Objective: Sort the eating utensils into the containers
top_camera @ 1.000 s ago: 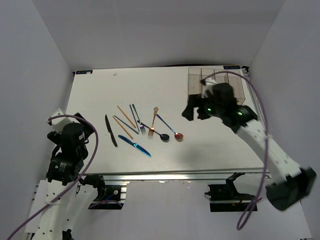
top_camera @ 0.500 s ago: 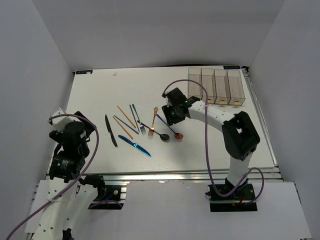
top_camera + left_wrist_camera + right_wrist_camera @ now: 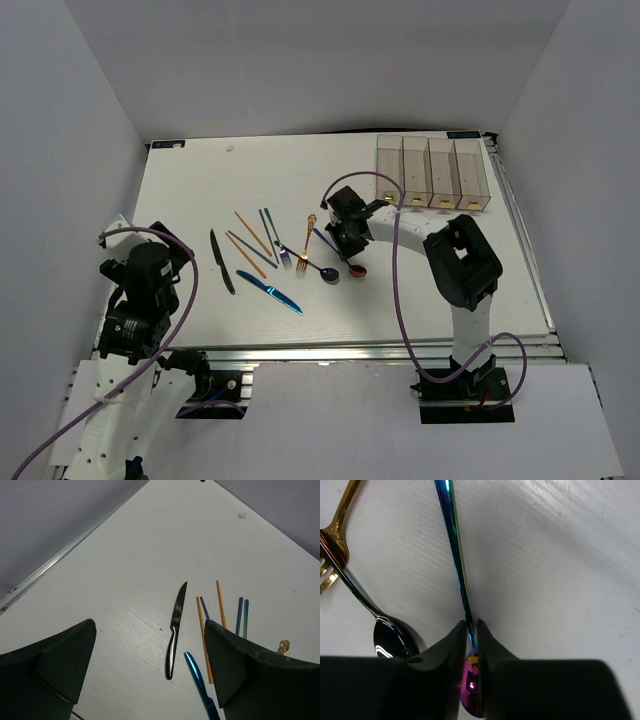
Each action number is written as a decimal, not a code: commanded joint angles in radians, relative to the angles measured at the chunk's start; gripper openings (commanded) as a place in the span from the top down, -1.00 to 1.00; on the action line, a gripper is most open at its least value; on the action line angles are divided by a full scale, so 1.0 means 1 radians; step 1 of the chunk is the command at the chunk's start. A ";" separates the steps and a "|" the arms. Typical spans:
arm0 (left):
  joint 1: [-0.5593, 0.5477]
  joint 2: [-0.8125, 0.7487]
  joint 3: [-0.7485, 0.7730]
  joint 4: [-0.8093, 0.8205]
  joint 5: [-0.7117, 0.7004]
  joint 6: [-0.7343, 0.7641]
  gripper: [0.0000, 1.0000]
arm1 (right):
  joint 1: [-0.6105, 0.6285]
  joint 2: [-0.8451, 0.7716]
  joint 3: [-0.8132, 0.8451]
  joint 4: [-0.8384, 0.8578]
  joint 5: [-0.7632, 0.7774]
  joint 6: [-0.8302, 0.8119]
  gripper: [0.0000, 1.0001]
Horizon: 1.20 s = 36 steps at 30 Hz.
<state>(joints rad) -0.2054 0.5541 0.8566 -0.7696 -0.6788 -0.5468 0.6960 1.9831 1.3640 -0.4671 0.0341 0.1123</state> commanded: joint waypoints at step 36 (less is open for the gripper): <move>0.001 -0.028 -0.011 0.039 0.033 0.016 -0.96 | -0.431 0.298 0.804 -0.002 0.110 0.095 1.00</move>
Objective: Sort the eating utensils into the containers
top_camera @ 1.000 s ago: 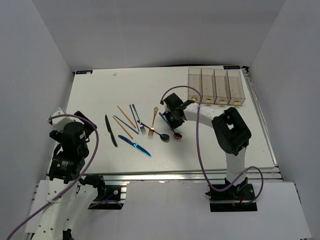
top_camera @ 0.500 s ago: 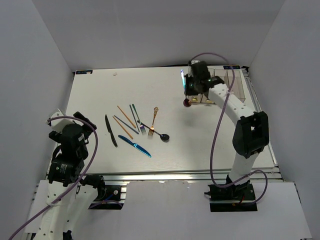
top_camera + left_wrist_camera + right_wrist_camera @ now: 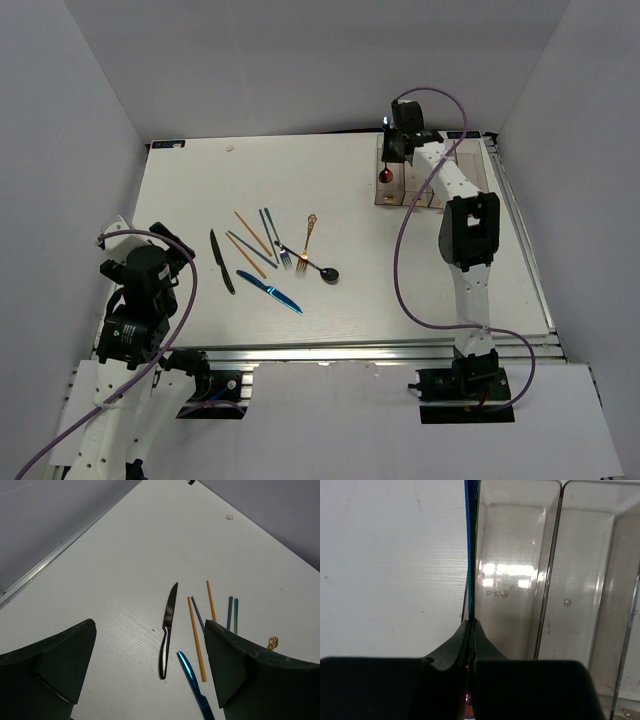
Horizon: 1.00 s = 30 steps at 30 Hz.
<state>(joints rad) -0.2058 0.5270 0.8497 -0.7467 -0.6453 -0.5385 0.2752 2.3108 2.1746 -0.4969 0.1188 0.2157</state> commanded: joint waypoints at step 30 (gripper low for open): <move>0.005 -0.005 -0.009 0.024 0.022 0.017 -0.96 | 0.030 -0.209 -0.202 0.000 -0.047 -0.042 -0.44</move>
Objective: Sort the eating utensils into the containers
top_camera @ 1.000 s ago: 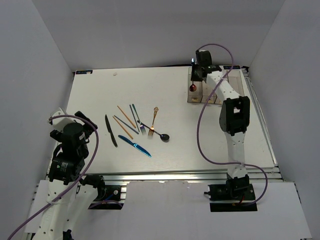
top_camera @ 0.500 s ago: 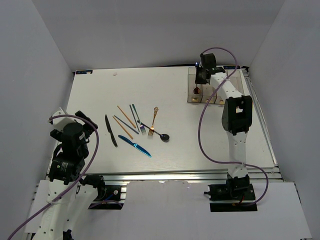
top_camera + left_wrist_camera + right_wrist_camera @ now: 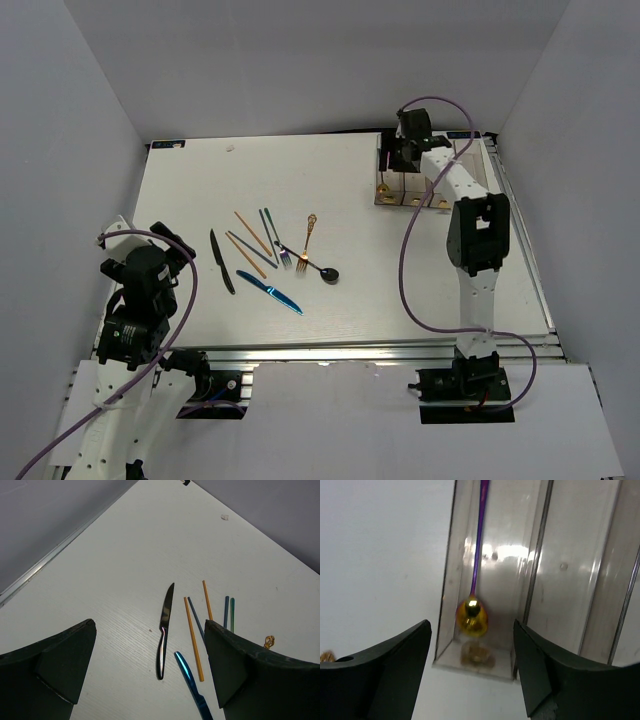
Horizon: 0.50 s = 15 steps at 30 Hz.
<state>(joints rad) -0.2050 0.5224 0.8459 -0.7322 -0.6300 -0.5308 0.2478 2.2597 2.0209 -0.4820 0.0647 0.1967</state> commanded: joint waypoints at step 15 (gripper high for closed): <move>0.007 0.016 0.001 -0.003 -0.016 -0.005 -0.96 | 0.616 -0.488 -0.662 0.203 0.089 -0.102 -0.52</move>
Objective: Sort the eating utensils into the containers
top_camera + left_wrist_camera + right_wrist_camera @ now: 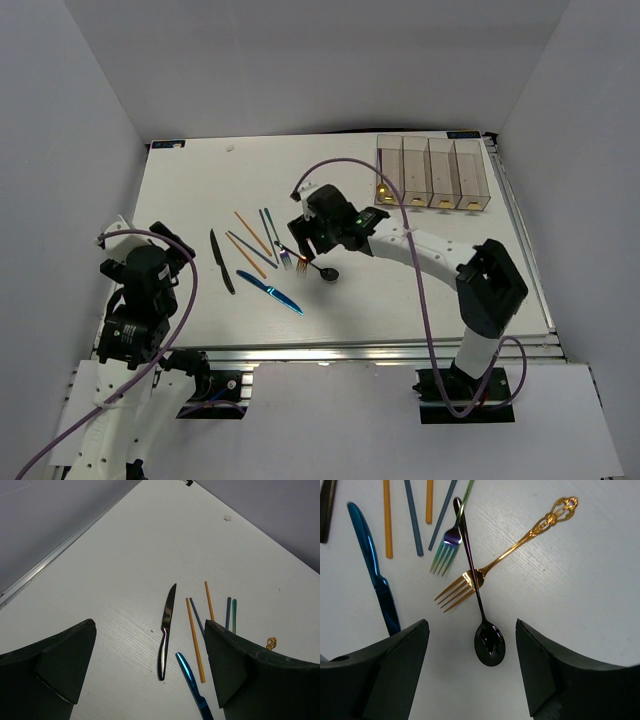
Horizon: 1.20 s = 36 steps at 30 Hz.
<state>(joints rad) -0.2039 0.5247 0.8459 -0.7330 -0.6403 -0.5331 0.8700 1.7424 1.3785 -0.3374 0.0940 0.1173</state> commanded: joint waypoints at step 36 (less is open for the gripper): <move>0.006 -0.003 -0.002 0.000 -0.009 -0.002 -0.96 | 0.021 0.198 -0.018 0.055 -0.031 -0.136 1.00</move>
<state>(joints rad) -0.2039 0.5251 0.8459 -0.7330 -0.6403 -0.5331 0.8860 2.0197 1.3811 -0.2878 0.0753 -0.0082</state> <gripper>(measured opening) 0.980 0.011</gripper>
